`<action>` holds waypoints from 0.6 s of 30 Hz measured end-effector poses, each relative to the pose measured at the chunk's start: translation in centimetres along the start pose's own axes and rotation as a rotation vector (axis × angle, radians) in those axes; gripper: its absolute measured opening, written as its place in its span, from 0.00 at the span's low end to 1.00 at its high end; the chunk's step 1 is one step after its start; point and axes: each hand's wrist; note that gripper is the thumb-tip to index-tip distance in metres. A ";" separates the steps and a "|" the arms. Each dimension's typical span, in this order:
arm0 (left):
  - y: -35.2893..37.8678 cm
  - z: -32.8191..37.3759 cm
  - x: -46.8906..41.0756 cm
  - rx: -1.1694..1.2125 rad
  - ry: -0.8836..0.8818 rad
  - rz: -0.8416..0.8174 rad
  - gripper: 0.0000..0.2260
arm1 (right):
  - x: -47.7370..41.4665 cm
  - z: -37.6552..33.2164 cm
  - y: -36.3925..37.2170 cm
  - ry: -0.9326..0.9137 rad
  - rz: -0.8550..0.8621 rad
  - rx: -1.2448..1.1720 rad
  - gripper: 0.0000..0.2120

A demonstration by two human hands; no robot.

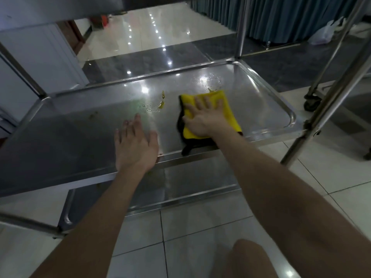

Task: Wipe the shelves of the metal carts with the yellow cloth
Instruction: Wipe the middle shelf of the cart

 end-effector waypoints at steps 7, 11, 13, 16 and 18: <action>0.2 -0.5 -0.1 0.042 -0.017 0.076 0.37 | 3.7 3.0 -0.1 -0.366 -0.035 -0.012 0.30; 0.2 0.1 0.2 0.070 -0.038 0.063 0.36 | 4.9 12.8 -1.1 -0.044 0.013 -0.044 0.31; 0.2 0.6 0.2 0.124 -0.030 0.052 0.32 | 5.0 15.9 -1.4 0.209 0.059 -0.052 0.33; -0.9 0.3 -0.1 0.387 0.019 0.015 0.28 | 4.6 16.3 -1.1 0.329 0.070 -0.030 0.38; -2.0 -2.3 -0.1 0.405 0.046 0.011 0.29 | 4.4 15.8 -0.9 0.325 0.058 -0.042 0.40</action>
Point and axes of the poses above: each hand's wrist, its own x-axis away from the middle knuckle, its own y-axis out of the palm, z = x × y, and after that the axes turned 2 degrees about y, right-handed
